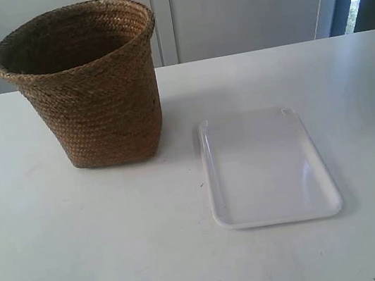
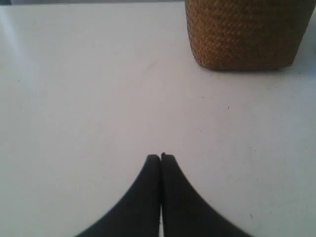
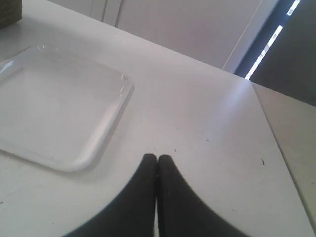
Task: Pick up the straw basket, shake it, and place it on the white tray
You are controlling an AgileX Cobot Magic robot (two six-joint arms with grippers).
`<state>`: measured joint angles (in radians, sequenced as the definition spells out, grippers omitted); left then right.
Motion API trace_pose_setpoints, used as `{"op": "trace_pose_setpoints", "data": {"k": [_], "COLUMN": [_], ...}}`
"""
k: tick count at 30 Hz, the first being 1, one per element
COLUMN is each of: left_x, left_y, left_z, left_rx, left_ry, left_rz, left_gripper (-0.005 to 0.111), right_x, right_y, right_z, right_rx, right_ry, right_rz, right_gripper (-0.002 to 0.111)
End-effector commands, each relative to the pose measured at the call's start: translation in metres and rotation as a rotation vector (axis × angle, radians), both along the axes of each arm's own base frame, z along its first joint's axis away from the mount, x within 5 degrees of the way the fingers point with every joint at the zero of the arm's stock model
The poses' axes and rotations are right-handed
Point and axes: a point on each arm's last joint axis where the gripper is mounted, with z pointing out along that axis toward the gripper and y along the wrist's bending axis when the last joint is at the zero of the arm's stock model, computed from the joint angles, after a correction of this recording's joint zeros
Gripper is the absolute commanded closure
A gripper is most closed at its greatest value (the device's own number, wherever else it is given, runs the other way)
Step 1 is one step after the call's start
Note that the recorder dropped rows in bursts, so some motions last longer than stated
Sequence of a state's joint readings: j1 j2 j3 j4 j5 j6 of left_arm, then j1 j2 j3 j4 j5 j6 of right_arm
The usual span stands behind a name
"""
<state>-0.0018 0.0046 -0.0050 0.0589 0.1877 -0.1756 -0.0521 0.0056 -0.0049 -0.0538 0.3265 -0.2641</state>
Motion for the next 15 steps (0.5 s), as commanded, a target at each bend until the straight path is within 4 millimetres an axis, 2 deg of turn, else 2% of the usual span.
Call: {"op": "trace_pose_setpoints", "data": {"k": [1,4,8,10,12,15], "left_x": [0.002,0.002,0.002,0.002,0.003,0.004], "left_y": [0.0,0.0,0.0,0.0,0.0,0.0], "left_z": [0.006,0.006,0.006,0.006,0.01,0.016], "left_rx": [0.024,0.024,0.024,0.024,0.024,0.018], "left_ry": [-0.083,-0.089,-0.089,-0.089,-0.126,-0.196], "left_rz": [-0.005,-0.005,-0.005,-0.005,-0.004,-0.002], "left_gripper": [0.107,0.107,0.107,0.107,0.107,0.107], "right_x": [0.0,0.001,0.002,0.0,-0.001,-0.003], "right_y": [0.0,0.0,0.002,0.002,0.002,0.002], "right_z": [0.0,0.004,0.029,0.04,0.045,0.052], "right_rx": [-0.027,-0.013,0.058,0.199,0.274,0.278], "right_ry": [-0.013,-0.057,-0.338,-0.467,-0.524,-0.608], "right_rz": [0.007,0.006,0.014,0.019,0.027,0.042], "right_gripper": [0.108,0.108,0.108,0.108,0.108,0.108]}}
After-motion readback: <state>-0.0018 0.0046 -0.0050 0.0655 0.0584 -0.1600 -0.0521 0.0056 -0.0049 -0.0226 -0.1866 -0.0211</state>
